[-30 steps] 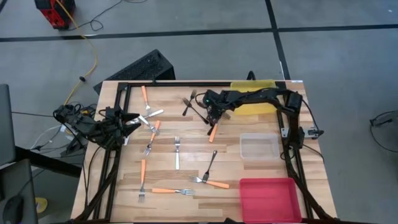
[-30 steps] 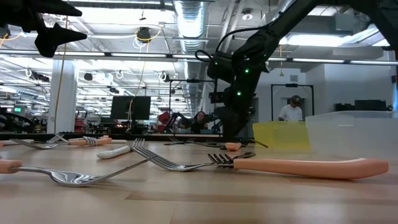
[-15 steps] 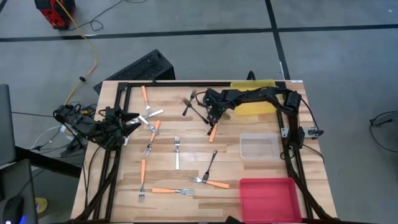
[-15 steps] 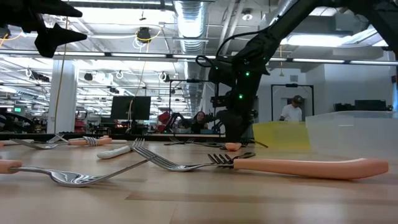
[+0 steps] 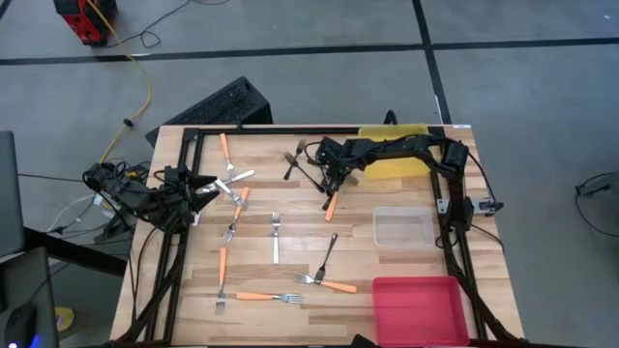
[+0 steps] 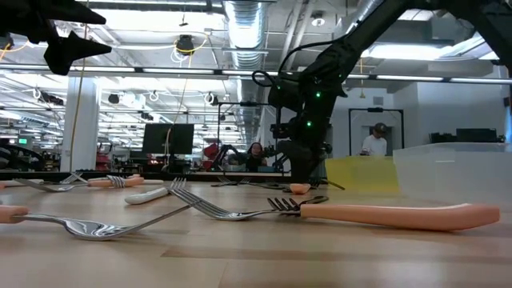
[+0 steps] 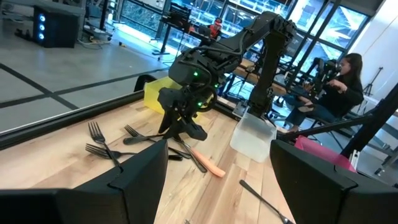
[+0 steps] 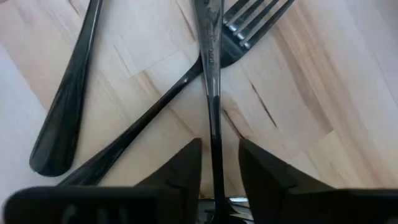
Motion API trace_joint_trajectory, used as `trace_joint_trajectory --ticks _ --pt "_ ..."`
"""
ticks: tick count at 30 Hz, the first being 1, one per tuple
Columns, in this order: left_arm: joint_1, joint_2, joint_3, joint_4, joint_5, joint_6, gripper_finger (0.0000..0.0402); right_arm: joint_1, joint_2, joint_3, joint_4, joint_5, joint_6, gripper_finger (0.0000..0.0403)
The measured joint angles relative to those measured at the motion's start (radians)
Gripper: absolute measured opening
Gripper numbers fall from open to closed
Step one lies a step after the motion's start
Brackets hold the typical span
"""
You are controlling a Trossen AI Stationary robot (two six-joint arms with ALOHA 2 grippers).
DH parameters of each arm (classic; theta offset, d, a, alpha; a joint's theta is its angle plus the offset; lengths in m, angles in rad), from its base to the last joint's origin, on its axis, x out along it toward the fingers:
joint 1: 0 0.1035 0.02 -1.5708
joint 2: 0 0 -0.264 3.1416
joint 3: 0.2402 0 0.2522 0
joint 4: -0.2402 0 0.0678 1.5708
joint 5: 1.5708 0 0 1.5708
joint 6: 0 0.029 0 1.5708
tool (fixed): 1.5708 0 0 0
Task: Sort silverware by color (type)
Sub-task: Put the black fork into the red bin
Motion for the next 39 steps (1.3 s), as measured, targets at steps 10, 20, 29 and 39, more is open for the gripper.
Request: trace_joint_trajectory --ticks 10,20,29,39 --pt "0.0 0.0 0.0 0.0 -0.003 0.0 0.0268 0.0 0.001 -0.001 0.008 0.019 0.0 0.0065" --pt "0.0 0.0 0.0 0.0 -0.004 0.0 0.0268 -0.001 0.001 -0.001 0.011 0.023 0.0 0.0031" --pt "0.0 0.0 0.0 0.0 -0.004 0.0 0.0268 0.001 -0.009 -0.001 0.006 0.022 -0.002 0.0035" --pt "0.0 0.0 0.0 -0.002 -0.011 0.0 0.0268 0.013 -0.127 -0.002 0.009 0.019 -0.001 0.0035"
